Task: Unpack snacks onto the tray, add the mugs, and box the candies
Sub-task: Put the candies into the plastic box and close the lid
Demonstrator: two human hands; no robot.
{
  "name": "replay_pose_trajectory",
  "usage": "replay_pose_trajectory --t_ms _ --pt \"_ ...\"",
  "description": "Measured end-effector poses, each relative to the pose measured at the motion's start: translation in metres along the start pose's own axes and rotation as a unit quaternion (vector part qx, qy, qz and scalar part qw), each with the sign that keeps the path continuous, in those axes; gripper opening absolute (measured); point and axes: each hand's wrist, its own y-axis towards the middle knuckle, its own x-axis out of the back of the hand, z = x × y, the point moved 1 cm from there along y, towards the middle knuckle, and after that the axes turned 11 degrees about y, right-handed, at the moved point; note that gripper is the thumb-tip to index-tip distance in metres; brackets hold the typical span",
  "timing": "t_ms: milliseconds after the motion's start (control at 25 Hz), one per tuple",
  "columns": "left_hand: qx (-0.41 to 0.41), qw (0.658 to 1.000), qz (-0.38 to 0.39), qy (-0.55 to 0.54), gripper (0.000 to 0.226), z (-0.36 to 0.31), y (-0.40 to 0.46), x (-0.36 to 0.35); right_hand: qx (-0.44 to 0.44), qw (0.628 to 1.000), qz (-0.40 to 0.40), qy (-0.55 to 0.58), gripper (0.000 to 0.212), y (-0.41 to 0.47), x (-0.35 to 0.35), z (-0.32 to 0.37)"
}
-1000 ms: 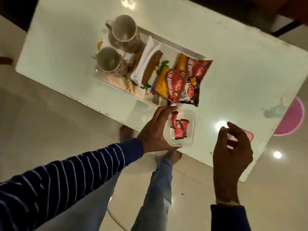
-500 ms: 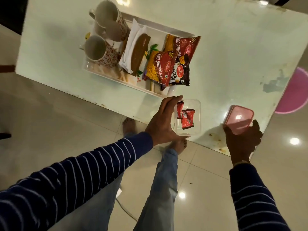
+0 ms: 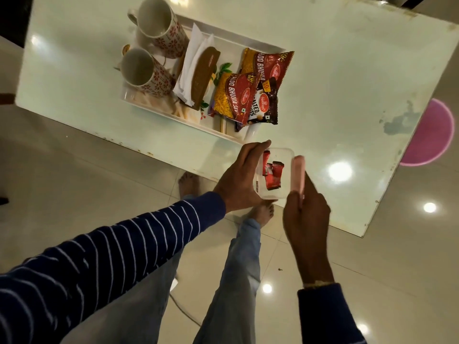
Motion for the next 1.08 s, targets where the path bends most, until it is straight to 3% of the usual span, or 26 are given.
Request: replay_pose_trajectory --t_ms 200,360,440,560,640,760,880,960,1000,1080 --pt "-0.013 1.0 -0.004 -0.01 0.112 -0.003 -0.003 0.009 -0.064 0.997 0.009 -0.044 0.071 -0.008 -0.02 0.016" --pt "-0.067 0.998 -0.015 0.013 0.085 0.0 -0.009 0.002 -0.05 0.996 -0.028 0.064 0.055 -0.014 -0.034 0.026" --pt "-0.078 0.994 -0.046 0.059 0.059 -0.005 -0.01 0.004 -0.033 0.999 -0.011 -0.016 0.06 -0.013 -0.038 0.028" --pt "-0.08 0.996 -0.021 0.016 0.071 -0.004 -0.01 0.005 0.002 0.997 0.009 -0.076 0.061 -0.008 -0.041 0.03" --pt "-0.055 0.998 -0.023 -0.022 0.084 -0.006 -0.008 0.014 0.009 0.998 -0.01 0.058 0.053 -0.006 -0.038 0.023" --pt "-0.067 0.995 -0.026 -0.073 0.092 -0.008 -0.008 0.024 -0.155 0.941 -0.072 0.293 0.04 -0.006 -0.027 0.016" --pt "-0.092 0.989 0.002 -0.113 0.094 -0.014 -0.007 0.022 -0.269 0.879 -0.037 0.391 0.04 0.003 -0.013 0.011" --pt "-0.102 0.987 0.015 -0.121 0.094 -0.02 -0.005 0.021 -0.3 0.834 0.001 0.463 0.051 0.008 -0.004 0.013" --pt "-0.114 0.985 0.023 -0.125 0.093 -0.023 -0.004 0.02 -0.299 0.829 0.011 0.472 0.059 0.01 0.0 0.013" --pt "-0.137 0.982 0.037 -0.126 0.09 -0.026 -0.003 0.018 -0.296 0.857 -0.012 0.423 0.064 0.014 0.003 0.013"
